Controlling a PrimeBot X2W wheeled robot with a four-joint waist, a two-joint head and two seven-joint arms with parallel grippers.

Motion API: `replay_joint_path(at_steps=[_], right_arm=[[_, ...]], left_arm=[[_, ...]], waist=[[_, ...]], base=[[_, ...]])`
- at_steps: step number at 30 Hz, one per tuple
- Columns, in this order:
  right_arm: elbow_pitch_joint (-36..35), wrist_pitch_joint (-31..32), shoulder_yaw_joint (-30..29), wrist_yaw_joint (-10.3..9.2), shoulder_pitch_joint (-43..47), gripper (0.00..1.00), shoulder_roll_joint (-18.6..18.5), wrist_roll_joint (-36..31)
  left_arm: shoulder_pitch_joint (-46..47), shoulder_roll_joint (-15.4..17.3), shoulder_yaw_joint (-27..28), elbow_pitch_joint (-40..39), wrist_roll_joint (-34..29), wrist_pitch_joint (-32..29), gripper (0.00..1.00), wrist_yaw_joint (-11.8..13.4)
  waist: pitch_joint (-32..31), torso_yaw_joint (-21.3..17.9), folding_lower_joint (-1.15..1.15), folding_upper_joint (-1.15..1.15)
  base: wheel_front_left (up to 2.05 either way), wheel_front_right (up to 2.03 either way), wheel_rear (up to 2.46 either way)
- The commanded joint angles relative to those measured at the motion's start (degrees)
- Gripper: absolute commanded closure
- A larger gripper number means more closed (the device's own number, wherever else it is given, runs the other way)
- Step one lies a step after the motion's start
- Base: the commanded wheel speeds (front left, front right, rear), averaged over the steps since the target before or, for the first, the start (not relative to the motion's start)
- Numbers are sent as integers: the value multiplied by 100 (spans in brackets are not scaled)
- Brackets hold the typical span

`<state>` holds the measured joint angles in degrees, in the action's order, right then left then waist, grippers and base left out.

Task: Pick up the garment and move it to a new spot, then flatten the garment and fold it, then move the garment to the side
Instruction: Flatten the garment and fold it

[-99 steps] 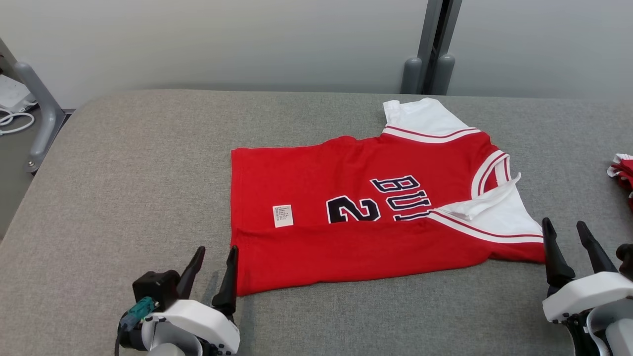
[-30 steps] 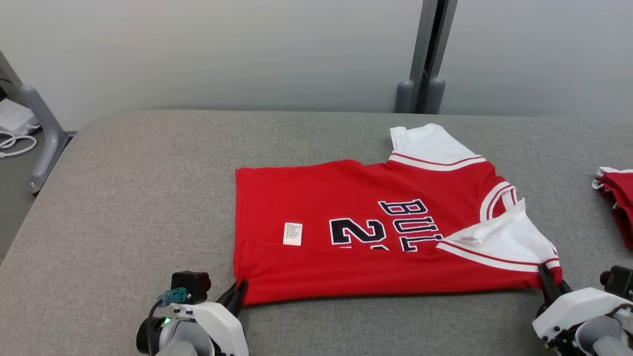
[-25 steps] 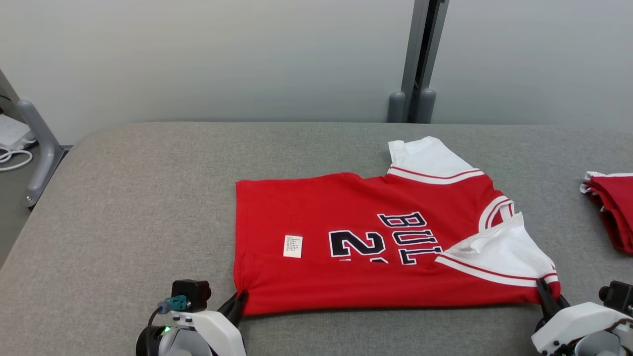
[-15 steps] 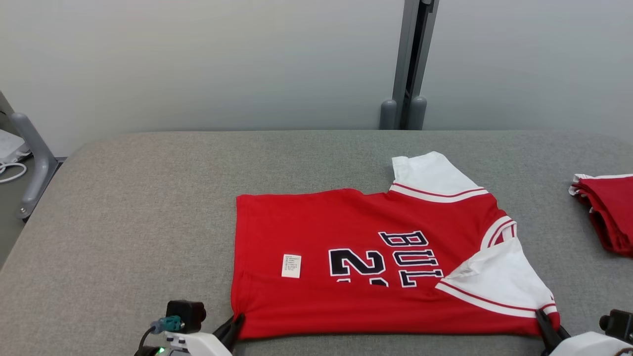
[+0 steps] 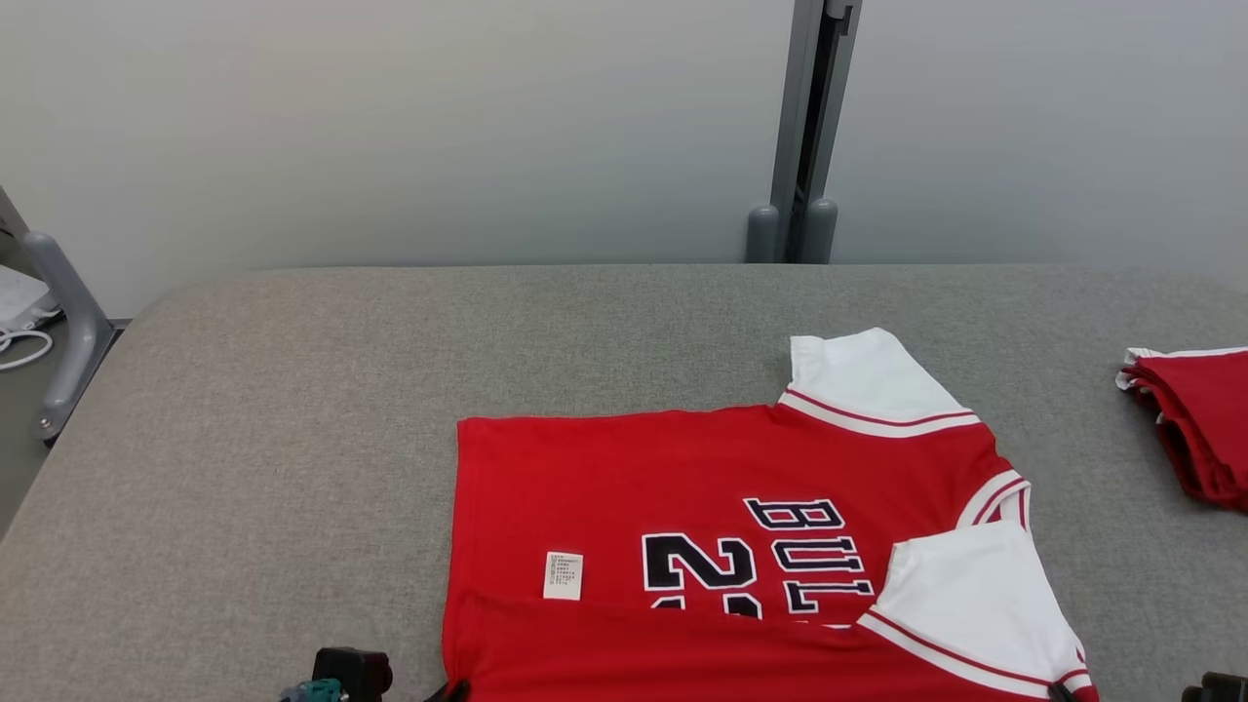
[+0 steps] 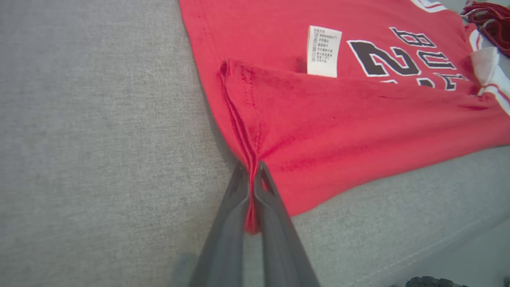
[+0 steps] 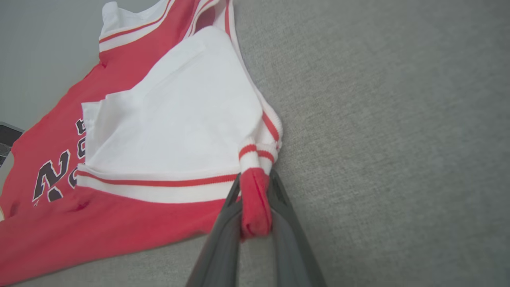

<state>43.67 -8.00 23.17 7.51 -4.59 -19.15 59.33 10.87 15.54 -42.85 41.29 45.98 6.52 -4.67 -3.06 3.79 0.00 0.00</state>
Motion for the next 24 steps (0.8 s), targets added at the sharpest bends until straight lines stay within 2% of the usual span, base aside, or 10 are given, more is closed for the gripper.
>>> replay_joint_path(at_steps=[1, 6, 7, 8, 9, 17, 24], right_arm=[[-25, 55, -58, -4, 133, 100, -44, -69], [-178, 145, -310, -5, 272, 100, 0, -202], [-220, 102, -367, -4, 270, 81, 3, -249], [-232, 89, -446, -4, 270, 31, 17, -271], [-250, 108, -525, -4, 271, 0, 48, -289], [-497, 133, -946, -2, 255, 0, 81, -654], [-922, -206, -1275, -2, -45, 0, 24, -1483]], left_arm=[[-104, 96, 25, -98, 39, -42, 100, 89], [-292, 226, 32, -497, 71, -186, 100, 282], [-328, 248, 42, -560, 100, -234, 80, 318], [-353, 268, 72, -623, 120, -253, 52, 391], [-375, 284, 106, -686, 154, -278, 0, 456], [-474, 480, 148, -1186, 205, -469, 0, 665], [-243, 641, 412, -1541, 42, -82, 0, 1029]], waist=[[-4, -4, 0, 0], [-21, -21, 0, 0], [-23, -24, 0, 0], [-27, -25, 0, 0], [-31, -25, 0, 0], [-64, -18, 0, 0], [-51, -76, 0, 0]], base=[[0, 0, 0], [0, 0, 0], [0, 0, 0], [0, 0, 0], [0, 0, 0], [0, 0, 0], [0, 0, 0]])
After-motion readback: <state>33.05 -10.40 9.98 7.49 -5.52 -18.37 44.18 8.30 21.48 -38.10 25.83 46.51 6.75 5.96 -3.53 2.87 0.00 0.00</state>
